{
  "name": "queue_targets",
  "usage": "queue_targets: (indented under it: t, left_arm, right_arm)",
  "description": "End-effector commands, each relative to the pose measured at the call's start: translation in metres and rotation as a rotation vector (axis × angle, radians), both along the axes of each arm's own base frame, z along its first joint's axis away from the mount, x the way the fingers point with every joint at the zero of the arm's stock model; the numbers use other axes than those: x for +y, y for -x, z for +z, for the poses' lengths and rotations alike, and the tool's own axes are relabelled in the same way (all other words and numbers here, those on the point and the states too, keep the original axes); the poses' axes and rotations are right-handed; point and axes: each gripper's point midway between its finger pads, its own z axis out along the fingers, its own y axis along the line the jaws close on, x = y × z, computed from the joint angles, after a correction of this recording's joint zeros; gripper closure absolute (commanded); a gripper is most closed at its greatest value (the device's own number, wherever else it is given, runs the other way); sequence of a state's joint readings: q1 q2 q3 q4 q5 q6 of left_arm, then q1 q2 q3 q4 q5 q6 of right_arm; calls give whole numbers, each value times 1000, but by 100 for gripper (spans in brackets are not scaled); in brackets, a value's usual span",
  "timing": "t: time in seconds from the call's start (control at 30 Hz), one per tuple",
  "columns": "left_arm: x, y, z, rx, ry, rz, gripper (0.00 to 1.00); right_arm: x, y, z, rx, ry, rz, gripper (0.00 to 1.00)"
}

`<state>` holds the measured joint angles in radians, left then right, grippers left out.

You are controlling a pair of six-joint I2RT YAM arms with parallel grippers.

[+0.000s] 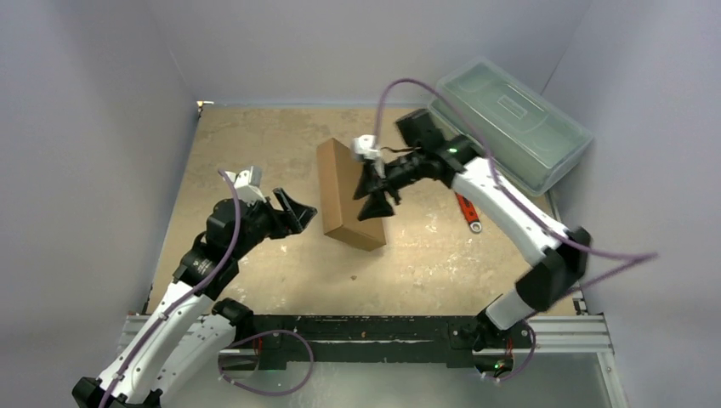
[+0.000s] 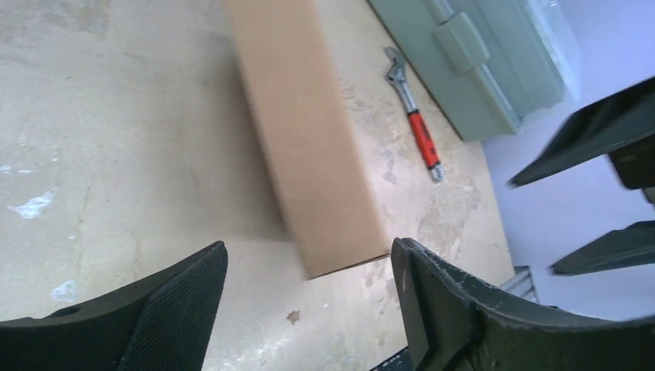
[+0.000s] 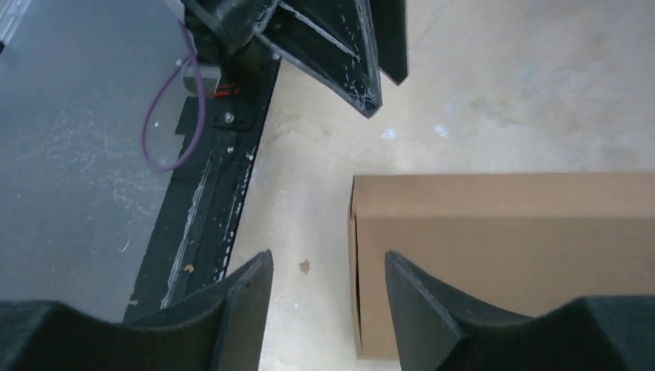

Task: Fold the paper box
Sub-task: Adjust the paper box at the center of the board, then reset both arms

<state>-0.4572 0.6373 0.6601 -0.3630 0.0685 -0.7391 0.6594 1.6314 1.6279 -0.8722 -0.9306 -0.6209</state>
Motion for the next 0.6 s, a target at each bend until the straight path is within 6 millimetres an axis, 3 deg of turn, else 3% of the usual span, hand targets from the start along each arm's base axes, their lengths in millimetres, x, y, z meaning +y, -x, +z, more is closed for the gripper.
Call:
queue_targets:
  t: [0.0,0.1,0.2,0.23,0.27,0.37,0.47,0.57]
  left_arm:
    - [-16,0,39,-102,125,-60,19]
    - [-25,0,38,-94,167,-100,19]
    - [-31,-1,45,-105,186,-125,16]
    - [-33,-1,52,-118,202,-130,4]
    - [-35,-1,61,-137,225,-139,1]
    - [-36,-6,80,-194,223,-146,1]
    - [-32,-10,80,-153,126,-140,1]
    - [-29,-7,87,-143,99,-137,1]
  right_arm:
    - [-77,3,48,-147,-168,-98,33]
    - [-139,-30,43,-235,-239,-451,3]
    - [-185,-40,26,-307,-337,-813,1]
    - [-196,-39,25,-336,-363,-886,1]
    - [-205,-39,27,-360,-373,-940,1]
    - [-220,-40,26,-322,-356,-1034,1]
    - [-234,-41,26,-302,-348,-1104,1]
    - [-246,-37,39,-314,-339,-1184,1]
